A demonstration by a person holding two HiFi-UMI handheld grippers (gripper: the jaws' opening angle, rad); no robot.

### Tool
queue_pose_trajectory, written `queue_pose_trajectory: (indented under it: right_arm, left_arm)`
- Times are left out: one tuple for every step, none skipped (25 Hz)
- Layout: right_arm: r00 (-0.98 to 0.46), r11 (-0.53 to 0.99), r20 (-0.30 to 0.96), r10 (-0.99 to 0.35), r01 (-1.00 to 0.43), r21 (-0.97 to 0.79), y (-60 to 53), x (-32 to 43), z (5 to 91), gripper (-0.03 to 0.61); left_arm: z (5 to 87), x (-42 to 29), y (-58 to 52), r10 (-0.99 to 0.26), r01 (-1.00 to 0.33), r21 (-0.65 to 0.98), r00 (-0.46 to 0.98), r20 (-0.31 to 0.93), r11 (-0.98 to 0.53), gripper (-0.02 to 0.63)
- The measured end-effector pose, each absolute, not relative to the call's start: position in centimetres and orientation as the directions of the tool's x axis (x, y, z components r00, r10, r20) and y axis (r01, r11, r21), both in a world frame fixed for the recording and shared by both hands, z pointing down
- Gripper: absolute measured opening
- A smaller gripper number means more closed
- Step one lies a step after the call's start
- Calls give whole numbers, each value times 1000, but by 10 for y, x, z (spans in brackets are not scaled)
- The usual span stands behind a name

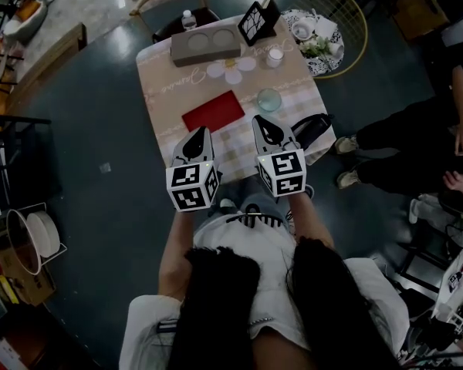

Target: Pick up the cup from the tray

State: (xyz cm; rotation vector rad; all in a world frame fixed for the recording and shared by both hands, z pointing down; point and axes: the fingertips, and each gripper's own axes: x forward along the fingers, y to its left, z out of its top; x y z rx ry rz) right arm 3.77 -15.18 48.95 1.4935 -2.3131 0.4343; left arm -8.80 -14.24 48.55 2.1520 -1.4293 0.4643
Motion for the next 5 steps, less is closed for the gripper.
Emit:
queue_pose_trajectory:
  right_arm:
    - [-383,402,451,-806,-914,-58,-150,37,489,5]
    - [-383,404,453,-805,-913,-54,-148,37,489,5]
    - [-381,404,454,-805,-914,-51,-146,38,489,5]
    - [-379,402,455,-806,-914,-51,-145,39,489,5]
    - [-377,400,455,-806,-915,-50,-144,39,489,5]
  left_arm:
    - [486,-88,-141,-747,-922,229,388,540,-313,8]
    - [486,-88,-139,-746,-921,231,389,540,-313,8]
    - [485,-88,-138,-746,-921,232,391,540,-314,8]
    - [485,-88,-137,-746,-920,231,392,539,-316,8]
    - [484,-88,-136,-746,-920,230,393,538,-319,8]
